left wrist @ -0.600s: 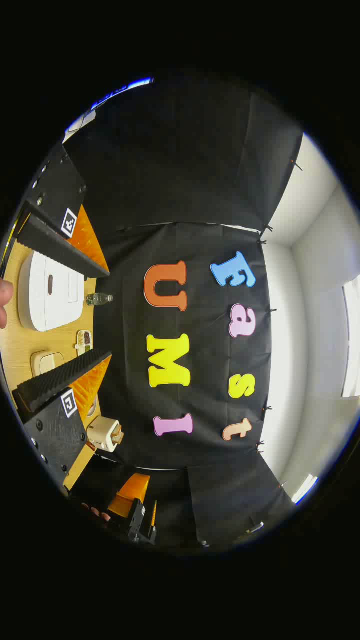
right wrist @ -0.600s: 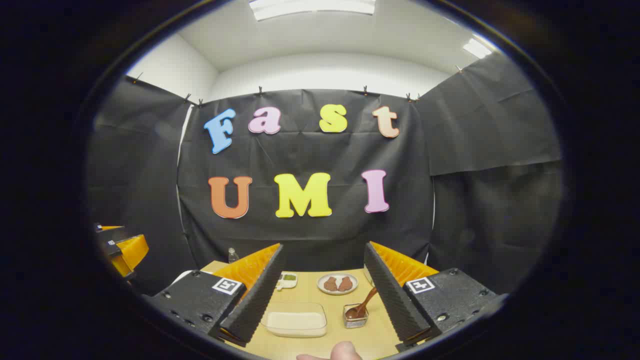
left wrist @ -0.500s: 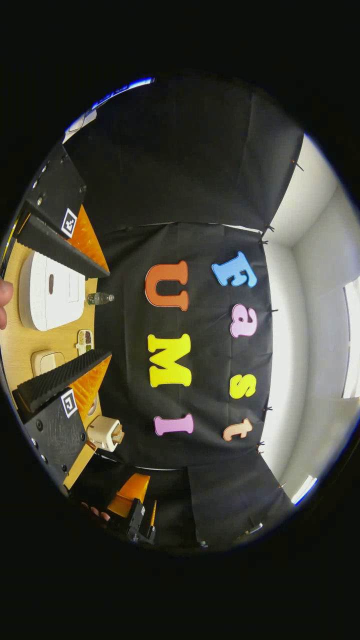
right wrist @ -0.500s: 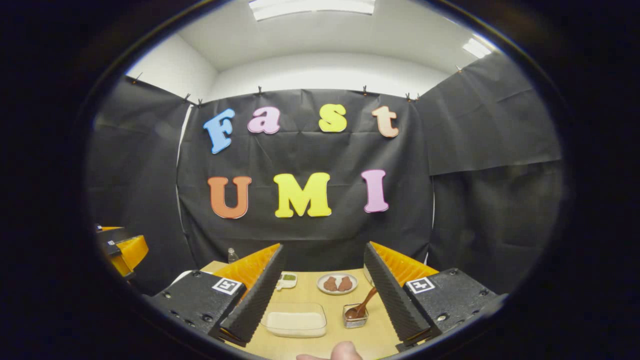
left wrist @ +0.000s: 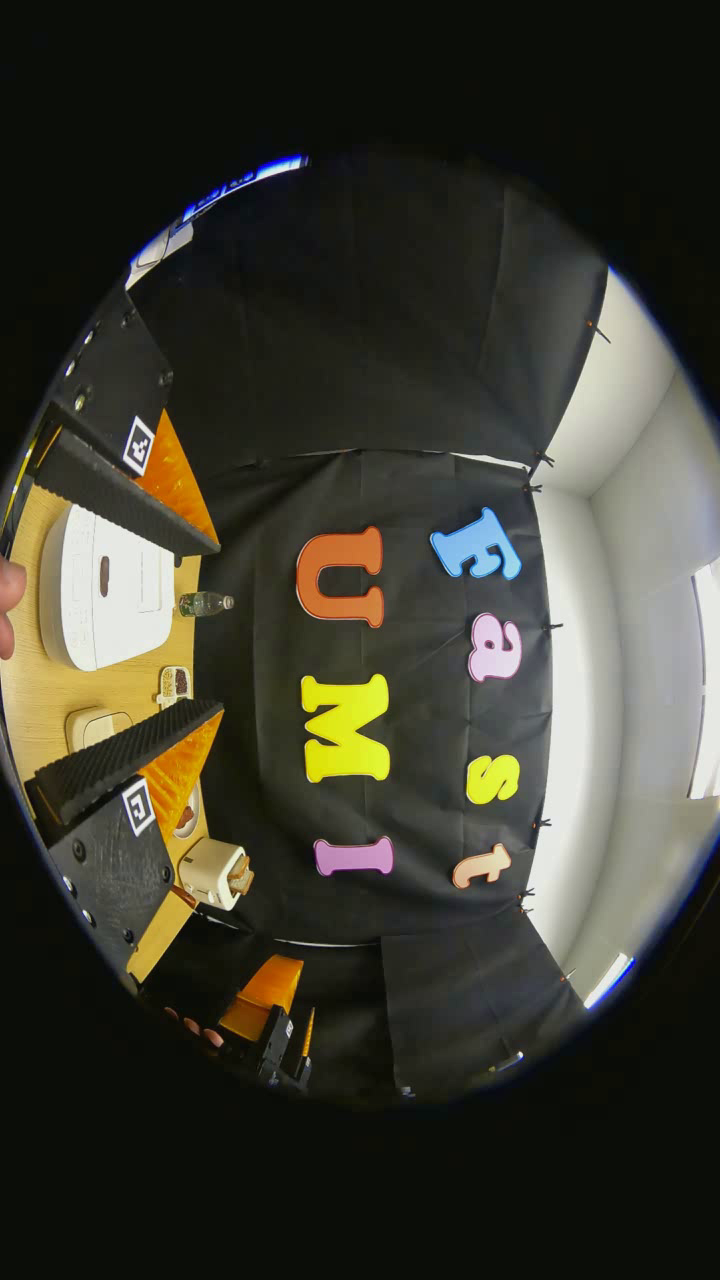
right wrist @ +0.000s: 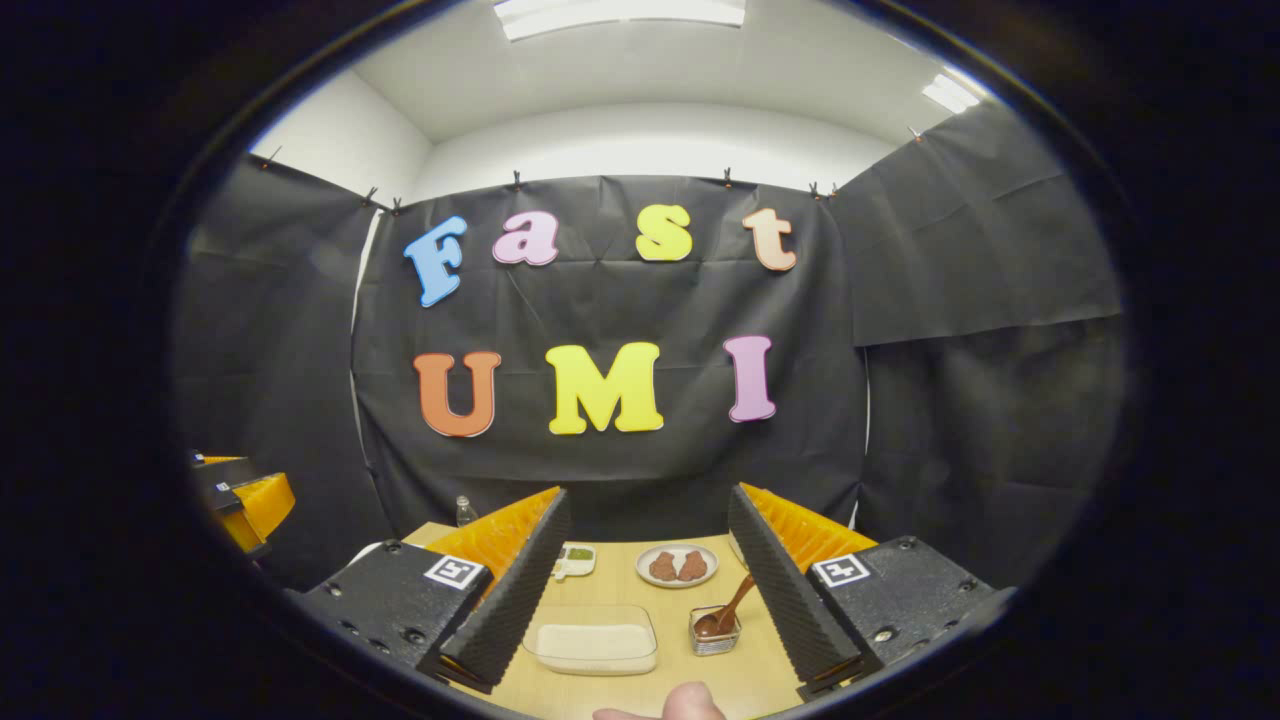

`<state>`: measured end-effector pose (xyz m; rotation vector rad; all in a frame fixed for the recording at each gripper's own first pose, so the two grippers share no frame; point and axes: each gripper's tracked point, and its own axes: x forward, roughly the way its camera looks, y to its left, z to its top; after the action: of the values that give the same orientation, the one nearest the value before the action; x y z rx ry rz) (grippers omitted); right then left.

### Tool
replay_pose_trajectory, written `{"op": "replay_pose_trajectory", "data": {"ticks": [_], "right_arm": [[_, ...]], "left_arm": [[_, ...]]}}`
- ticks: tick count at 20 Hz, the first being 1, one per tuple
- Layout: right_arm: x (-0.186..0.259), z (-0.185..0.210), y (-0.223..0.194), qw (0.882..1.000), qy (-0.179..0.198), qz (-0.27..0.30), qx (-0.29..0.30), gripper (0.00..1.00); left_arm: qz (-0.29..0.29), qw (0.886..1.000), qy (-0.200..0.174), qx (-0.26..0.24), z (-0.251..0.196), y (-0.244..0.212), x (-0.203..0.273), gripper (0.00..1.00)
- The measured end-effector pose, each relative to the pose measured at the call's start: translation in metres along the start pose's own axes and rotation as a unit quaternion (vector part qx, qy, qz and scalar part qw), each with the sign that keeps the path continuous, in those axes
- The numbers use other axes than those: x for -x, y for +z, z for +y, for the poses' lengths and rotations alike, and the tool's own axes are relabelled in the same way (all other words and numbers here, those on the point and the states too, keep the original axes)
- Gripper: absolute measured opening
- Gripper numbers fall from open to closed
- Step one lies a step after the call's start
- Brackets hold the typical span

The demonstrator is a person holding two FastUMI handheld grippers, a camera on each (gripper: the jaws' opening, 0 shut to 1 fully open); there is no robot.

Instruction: Close the left gripper, press the button to open the rice cooker; take a wooden spoon from the chopstick holder with the right hand, scoop a spoonful of rice and pour it into the rice cooker, then put the wooden spoon back into the chopstick holder.

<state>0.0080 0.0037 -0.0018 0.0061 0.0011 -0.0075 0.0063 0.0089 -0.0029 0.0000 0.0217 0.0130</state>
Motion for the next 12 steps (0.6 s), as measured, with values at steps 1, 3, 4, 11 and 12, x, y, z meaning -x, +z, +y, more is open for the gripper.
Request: {"op": "replay_pose_trajectory", "data": {"ticks": [1, 3, 4, 11, 12], "right_arm": [[-0.001, 0.001, 0.000, 1.000, 0.000, -0.001, 0.002, 1.00], [-0.002, 0.001, 0.000, 1.000, 0.000, 0.000, 0.002, 1.00], [-0.002, 0.002, 0.002, 1.000, 0.002, -0.001, 0.000, 0.99], [-0.011, 0.001, 0.005, 1.000, 0.003, -0.008, 0.001, 1.00], [-0.012, 0.001, 0.004, 1.000, 0.004, -0.006, 0.001, 0.99]], "left_arm": [[0.000, 1.000, 0.000, 0.001, 0.000, 0.001, 0.000, 0.94], [0.000, 1.000, 0.001, 0.002, 0.001, 0.001, -0.001, 0.94], [0.001, 1.000, 0.002, 0.003, 0.002, 0.000, -0.002, 0.94], [0.008, 1.000, 0.003, 0.005, 0.002, -0.003, -0.006, 0.94], [0.011, 1.000, 0.001, 0.005, 0.001, -0.005, -0.007, 0.94]]}}
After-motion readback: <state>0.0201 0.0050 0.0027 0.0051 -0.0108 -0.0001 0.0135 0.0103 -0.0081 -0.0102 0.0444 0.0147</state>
